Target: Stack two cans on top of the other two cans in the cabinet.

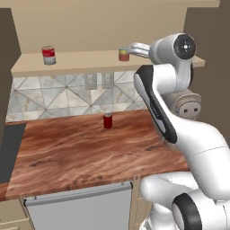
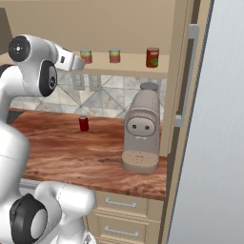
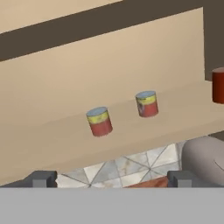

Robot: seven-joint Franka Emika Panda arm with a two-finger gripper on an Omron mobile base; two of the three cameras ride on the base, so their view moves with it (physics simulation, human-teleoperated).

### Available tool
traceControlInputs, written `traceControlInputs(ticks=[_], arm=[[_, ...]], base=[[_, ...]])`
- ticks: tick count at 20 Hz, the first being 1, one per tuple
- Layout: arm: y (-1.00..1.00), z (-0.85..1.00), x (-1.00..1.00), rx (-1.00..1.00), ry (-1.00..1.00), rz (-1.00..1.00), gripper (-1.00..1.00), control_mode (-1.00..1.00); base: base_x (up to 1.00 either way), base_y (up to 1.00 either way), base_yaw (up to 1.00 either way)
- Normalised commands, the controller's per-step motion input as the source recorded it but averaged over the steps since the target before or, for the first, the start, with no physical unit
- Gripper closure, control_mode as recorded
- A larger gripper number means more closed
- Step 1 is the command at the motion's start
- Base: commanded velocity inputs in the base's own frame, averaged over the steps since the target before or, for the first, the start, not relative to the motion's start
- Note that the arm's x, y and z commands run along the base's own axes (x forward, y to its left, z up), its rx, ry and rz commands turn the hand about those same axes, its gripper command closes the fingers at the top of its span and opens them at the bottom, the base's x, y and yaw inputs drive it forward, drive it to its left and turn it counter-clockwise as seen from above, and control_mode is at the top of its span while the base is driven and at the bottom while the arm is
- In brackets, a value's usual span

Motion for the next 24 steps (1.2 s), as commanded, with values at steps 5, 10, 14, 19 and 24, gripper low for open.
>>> traceControlInputs(ticks=[5,10,14,19,24], arm=[[0.06,0.0,0.19,-0.03,0.08,0.09,-1.0,-1.0],[0.05,-0.01,0.17,-0.07,0.01,0.1,-1.0,-1.0],[0.0,-0.08,0.15,-0.1,0.0,0.04,-1.0,-1.0],[0.0,-0.11,0.17,-0.04,0.01,0.0,-1.0,-1.0],[0.0,-0.11,0.16,-0.05,0.01,0.0,-1.0,-1.0]], base=[[0.0,0.0,0.0],[0.0,0.0,0.0],[0.0,0.0,0.0],[0.0,0.0,0.0],[0.0,0.0,0.0]])
